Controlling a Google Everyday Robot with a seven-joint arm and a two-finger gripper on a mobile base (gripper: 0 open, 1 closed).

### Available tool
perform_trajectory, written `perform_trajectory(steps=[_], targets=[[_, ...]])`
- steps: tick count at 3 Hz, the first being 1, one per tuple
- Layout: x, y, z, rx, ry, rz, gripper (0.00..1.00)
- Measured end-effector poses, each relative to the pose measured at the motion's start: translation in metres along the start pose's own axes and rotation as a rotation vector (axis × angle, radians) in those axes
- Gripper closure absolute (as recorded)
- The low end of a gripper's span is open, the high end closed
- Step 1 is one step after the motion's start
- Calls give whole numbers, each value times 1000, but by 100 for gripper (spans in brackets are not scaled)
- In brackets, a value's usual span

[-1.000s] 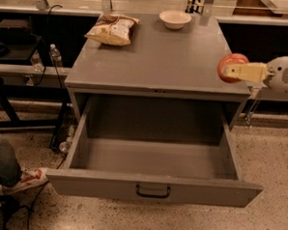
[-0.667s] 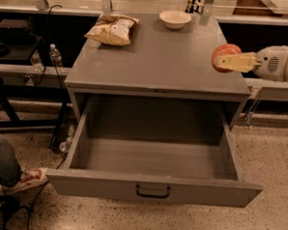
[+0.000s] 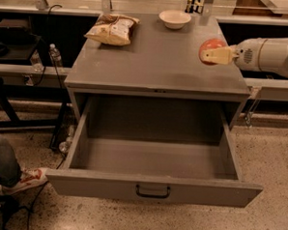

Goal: Pick apple from top drawer and place on counter

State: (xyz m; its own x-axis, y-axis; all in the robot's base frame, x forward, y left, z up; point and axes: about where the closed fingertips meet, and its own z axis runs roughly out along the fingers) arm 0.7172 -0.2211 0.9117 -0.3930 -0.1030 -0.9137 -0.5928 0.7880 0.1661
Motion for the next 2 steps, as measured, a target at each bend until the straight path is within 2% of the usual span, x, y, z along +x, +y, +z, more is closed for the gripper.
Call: perform_trajectory(steps=[2], targets=[[1, -1, 56, -35, 26, -33, 100]])
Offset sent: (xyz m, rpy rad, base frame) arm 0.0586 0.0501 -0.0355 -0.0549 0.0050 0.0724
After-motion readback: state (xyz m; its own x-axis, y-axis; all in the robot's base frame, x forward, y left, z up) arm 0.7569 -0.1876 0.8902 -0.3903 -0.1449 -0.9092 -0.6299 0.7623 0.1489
